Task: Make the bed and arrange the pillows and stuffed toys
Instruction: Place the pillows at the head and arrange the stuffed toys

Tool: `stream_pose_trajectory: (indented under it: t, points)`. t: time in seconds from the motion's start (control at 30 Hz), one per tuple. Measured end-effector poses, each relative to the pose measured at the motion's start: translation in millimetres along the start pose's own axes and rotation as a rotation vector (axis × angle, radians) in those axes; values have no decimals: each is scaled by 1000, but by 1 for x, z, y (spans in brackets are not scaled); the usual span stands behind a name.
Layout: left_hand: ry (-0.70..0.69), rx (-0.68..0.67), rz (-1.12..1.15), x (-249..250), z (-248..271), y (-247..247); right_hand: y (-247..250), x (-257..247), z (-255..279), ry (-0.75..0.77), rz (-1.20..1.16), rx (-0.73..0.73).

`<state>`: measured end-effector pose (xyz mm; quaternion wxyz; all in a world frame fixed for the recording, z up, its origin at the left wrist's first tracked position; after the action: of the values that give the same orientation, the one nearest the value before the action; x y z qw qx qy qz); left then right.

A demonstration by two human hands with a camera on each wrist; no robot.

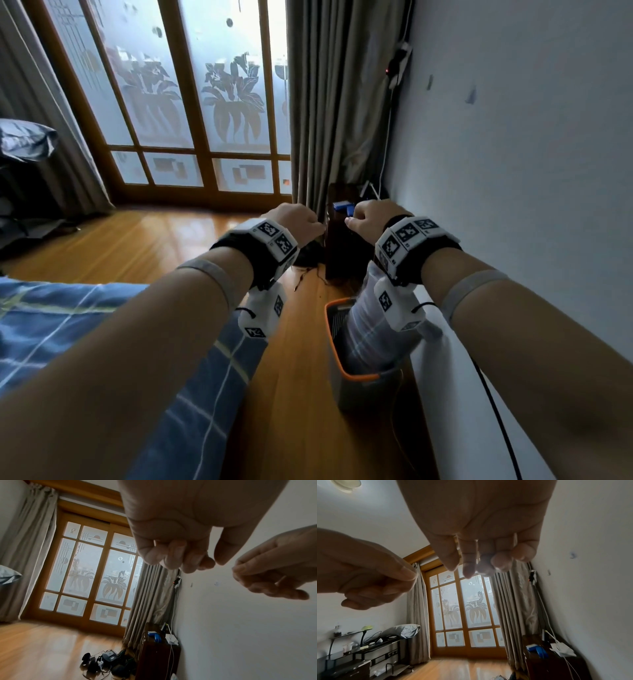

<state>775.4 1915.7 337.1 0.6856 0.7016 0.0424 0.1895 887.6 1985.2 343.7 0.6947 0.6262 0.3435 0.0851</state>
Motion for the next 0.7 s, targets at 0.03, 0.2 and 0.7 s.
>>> stream_pose_trajectory:
  t: [0.03, 0.2, 0.7]
  points:
    - [8, 7, 11, -5, -28, 6, 5, -2, -32, 11, 3, -1]
    - [107, 40, 81, -75, -140, 28, 6, -36, -179, 65, -3, -11]
    - [208, 109, 122, -326, -481, 91, -65, -161, -594, 232, 45, -71]
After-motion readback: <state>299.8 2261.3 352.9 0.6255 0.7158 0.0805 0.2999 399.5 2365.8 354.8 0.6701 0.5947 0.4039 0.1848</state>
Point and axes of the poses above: each hand's wrist, its own z-axis away from the middle knuckle, its own y-axis out of the back of the hand, x = y × z, the point moved 10 cm from there along -z, towards the middle knuckle, and after that the axes turned 7 degrees about -z, right-handed, at the moved point
